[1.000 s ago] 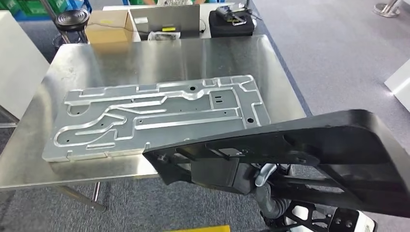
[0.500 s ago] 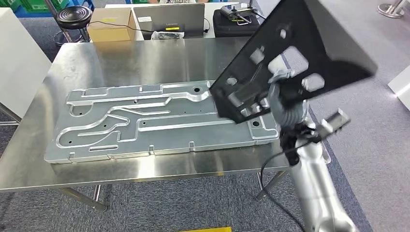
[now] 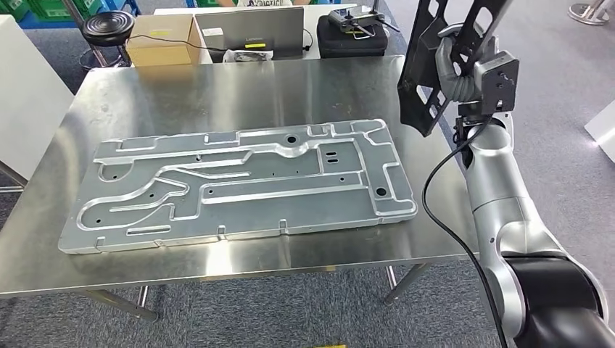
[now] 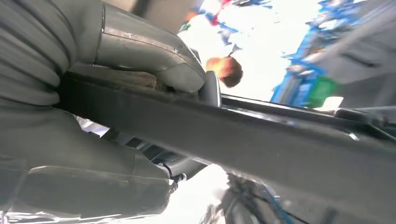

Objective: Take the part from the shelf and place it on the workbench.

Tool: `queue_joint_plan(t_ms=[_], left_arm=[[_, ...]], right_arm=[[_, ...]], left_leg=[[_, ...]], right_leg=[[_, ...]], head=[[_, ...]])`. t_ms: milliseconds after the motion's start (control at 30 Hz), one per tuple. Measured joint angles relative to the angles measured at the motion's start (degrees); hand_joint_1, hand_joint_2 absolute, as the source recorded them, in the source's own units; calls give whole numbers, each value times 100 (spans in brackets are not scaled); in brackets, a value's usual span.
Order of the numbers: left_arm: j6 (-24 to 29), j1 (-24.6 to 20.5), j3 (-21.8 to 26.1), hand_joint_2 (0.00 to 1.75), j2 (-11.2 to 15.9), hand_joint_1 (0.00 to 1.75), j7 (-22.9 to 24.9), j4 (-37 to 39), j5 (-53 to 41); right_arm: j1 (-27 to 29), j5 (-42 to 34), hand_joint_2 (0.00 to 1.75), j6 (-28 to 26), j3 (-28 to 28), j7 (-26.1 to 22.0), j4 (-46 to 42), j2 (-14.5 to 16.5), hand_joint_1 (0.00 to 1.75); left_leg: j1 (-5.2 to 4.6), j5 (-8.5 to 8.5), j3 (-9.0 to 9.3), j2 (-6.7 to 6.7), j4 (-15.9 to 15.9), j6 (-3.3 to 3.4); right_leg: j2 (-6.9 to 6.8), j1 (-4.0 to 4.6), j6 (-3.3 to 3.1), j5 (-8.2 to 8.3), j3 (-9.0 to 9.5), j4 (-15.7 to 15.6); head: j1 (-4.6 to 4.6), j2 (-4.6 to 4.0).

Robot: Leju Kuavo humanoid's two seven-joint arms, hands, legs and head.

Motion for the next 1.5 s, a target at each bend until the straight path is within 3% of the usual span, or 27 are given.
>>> queue_joint_plan(t_ms=[67,133,233,267,300,333,400,467,567,633,733,767,800,833,933,1000,1133,1167,1233,1300,1333,1367,1433,1500], left_arm=[[-1,-6,-6,0,2,0,1,0,-22],[-5,-27,-20,0,3,0,-8,0,-45],[-27,-77,-49,0,1,0,-32,0,-66],[-36,-87,-60,0,-2,0,-45,0,-70],[-43,-93,-69,0,-9,0,-59,0,-69],[-48,-99,-76,0,-20,0,-72,0,-69],[-55,-110,-83,0,-52,0,-92,0,-68],[-58,-125,-85,0,-75,0,-103,0,-64],[-59,-118,-85,0,-103,0,-105,5,-49],[-63,-108,-85,0,-120,0,-109,10,-43],[-82,-87,-85,0,-126,0,-127,12,-36],[-86,-75,-85,0,-126,0,-132,13,-34],[-89,-65,-85,0,-127,0,-136,13,-34],[-92,-57,-85,0,-128,0,-140,13,-34],[-116,-51,-85,0,-131,0,-185,16,-48],[-144,-56,-87,0,-136,0,-223,22,-69],[-175,-56,-100,0,-163,0,-287,31,-102],[-180,-62,-103,0,-169,0,-303,32,-102],[-190,-71,-104,0,-173,0,-339,33,-104],[-203,-72,-109,0,-173,0,-382,33,-121],[-211,-74,-113,0,-173,0,-400,33,-135],[-223,-77,-118,0,-174,0,-414,33,-152],[-250,-92,-133,0,-191,0,-422,35,-180],[-271,-117,-157,0,-215,0,-416,40,-191]], right_arm=[[-110,393,175,-218,147,86,158,10,175],[-254,847,175,-441,374,171,336,63,175],[-487,1702,175,-723,876,416,714,285,175],[-535,2017,175,-766,1087,529,882,407,175],[-567,2317,175,-776,1304,639,1050,541,175],[-588,2601,175,-760,1528,739,1214,687,175],[-642,3093,175,-657,1967,930,1517,1009,175],[-704,3467,175,-497,2386,1114,1803,1325,175],[-745,3778,175,-294,2915,1339,2148,1723,175],[-773,3890,175,-178,3156,1476,2305,1921,175],[-779,3982,175,6,3372,1688,2482,2101,175],[-757,3999,175,41,3430,1733,2534,2140,175],[-736,4010,175,58,3480,1756,2577,2170,175],[-723,4016,175,66,3523,1773,2614,2193,175],[-732,4005,175,140,3590,1868,2690,2232,175],[-726,4004,175,202,3606,1988,2737,2240,175],[-699,4089,175,278,3643,2300,2848,2250,175],[-695,4111,175,301,3649,2371,2874,2251,175],[-665,4153,175,356,3661,2497,2934,2252,175],[-609,4195,175,397,3675,2606,2989,2253,175],[-587,4214,175,403,3683,2644,3008,2254,175],[-575,4233,175,403,3691,2676,3023,2256,175],[-571,4274,175,403,3701,2715,3036,2260,175],[-565,4313,175,410,3711,2730,3047,2268,175]], left_leg=[[6,-4,5,0,-43,49],[28,3,34,4,-89,98],[41,-8,63,16,-110,133],[44,-17,76,19,-109,133],[47,-30,93,21,-107,126],[51,-44,115,21,-103,113],[56,-81,153,19,-90,70],[44,-104,149,11,-72,13],[51,-107,126,0,-85,-90],[73,-215,64,2,64,-154],[88,-703,-395,7,1083,-213],[91,-813,-570,7,1426,-226],[95,-816,-666,8,1588,-236],[99,-706,-653,8,1520,-240],[107,-161,-162,13,426,-217],[95,-82,20,8,43,-157],[100,-75,46,1,4,-11],[108,-68,53,3,-7,21],[107,-70,56,5,-12,57],[101,-74,61,3,-12,68],[97,-76,67,-1,-12,70],[91,-76,77,-6,-12,70],[75,-80,94,-14,-12,59],[75,-80,100,-15,-18,15]], right_leg=[[2,-9,57,-19,-17,6],[2,-21,111,-159,-112,217],[-2,-49,173,-585,-652,1253],[-3,-61,184,-629,-823,1531],[-6,-71,188,-570,-908,1624],[-9,-79,184,-406,-884,1489],[-10,-89,158,32,-593,762],[-4,-67,114,237,-356,183],[-2,-26,5,225,-315,50],[-18,-36,-86,237,-280,-1],[-34,-25,-174,228,-244,-24],[-28,-17,-182,222,-238,-22],[-20,-12,-184,215,-231,-18],[-13,-10,-180,206,-223,-9],[8,3,-123,143,-209,62],[17,27,-70,119,-224,97],[17,20,44,23,-258,205],[16,9,74,-106,-349,413],[13,-12,121,-458,-695,1133],[12,-20,134,-610,-972,1677],[12,-18,124,-527,-964,1648],[12,-12,98,-352,-838,1386],[-1,22,5,7,-426,565],[-21,69,-65,142,-196,83]], head=[[0,0],[1,0],[1,0],[1,0],[1,0],[1,0],[1,0],[0,0],[-2,0],[-1,0],[-1,0],[-1,0],[-1,0],[-1,0],[-1,0],[-1,0],[1,0],[1,0],[1,0],[1,0],[1,0],[1,0],[1,0],[1,0]])
